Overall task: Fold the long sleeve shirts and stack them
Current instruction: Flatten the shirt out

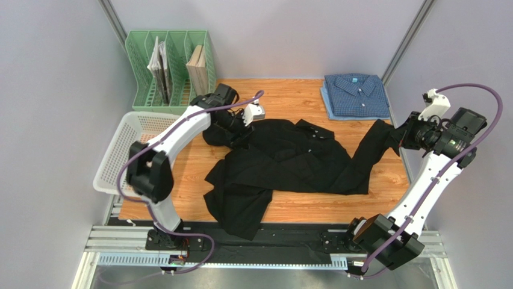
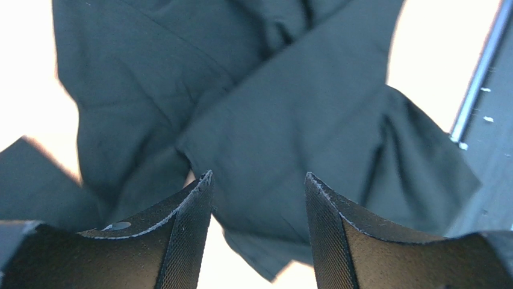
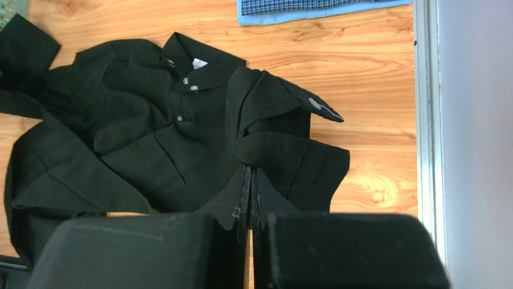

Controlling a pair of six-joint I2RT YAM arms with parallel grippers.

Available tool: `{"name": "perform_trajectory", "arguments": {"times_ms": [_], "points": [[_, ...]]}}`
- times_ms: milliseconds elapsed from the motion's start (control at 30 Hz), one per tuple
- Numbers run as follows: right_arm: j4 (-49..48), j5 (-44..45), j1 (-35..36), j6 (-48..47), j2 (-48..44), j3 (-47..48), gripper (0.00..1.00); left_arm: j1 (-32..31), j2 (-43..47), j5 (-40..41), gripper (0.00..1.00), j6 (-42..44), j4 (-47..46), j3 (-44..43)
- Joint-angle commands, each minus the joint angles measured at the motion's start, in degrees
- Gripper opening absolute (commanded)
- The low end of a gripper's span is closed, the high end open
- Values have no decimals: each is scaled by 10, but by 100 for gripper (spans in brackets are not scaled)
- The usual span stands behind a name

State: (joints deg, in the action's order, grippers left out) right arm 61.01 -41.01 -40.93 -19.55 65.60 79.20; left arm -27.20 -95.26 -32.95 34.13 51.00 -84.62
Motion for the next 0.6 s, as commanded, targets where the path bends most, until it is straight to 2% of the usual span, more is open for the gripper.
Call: {"name": "perform_trajectory", "arguments": {"times_ms": [0,67,233,333,567], "points": [[-9,8,4,-35,-18,6,0,4,-115,-29,64,42,30,-91],[-6,8,5,-35,-11,10,0,3,-164,-49,66,104,83,-151],[-12,6,10,-17,15,18,0,0,-236,-48,66,179,147,-230],[-22,8,17,-6,29,24,0,-4,-270,-34,66,204,176,-241],[-42,16,55,28,59,46,0,-9,-281,-12,61,209,145,-198]]}}
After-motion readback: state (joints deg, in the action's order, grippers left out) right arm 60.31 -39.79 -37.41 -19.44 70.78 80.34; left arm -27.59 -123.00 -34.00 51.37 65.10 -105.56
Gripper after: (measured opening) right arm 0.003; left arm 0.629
